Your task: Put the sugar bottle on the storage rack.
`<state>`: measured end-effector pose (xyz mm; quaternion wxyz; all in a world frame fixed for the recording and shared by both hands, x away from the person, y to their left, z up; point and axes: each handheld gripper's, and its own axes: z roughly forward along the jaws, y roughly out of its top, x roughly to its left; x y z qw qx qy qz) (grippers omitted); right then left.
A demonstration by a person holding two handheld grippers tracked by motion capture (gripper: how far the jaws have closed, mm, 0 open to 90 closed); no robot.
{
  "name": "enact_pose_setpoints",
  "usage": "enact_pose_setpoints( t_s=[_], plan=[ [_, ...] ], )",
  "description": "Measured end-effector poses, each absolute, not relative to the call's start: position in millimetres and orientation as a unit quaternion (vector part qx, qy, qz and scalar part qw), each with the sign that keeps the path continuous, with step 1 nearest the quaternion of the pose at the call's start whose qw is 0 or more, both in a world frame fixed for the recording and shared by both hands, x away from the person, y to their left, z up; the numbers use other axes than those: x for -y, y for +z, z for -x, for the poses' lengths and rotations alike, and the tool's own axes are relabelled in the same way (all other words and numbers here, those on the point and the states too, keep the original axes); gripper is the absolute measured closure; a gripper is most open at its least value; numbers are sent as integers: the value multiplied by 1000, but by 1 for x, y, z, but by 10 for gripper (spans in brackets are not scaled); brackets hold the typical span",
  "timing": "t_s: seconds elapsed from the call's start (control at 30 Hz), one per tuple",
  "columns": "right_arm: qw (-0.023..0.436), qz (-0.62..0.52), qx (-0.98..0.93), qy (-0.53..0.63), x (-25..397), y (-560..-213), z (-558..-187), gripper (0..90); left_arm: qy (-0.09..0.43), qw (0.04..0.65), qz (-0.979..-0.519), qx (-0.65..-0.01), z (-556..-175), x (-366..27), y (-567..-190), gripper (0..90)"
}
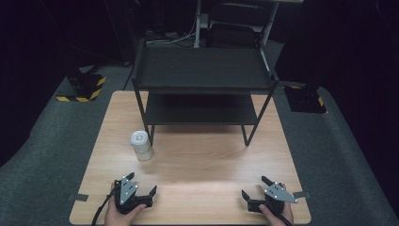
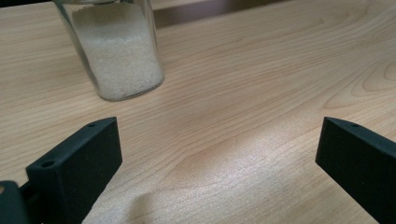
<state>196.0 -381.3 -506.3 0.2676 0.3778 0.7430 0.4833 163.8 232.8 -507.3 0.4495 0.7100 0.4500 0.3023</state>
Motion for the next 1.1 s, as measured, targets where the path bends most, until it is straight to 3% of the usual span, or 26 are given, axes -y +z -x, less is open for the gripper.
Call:
enact_pose_setpoints(
  t_s=[1.1],
  plan=[
    [267,-375,-739,491,384,-509,-195,0,329,475,-677,-456,-153,-234,-509,7]
  ],
)
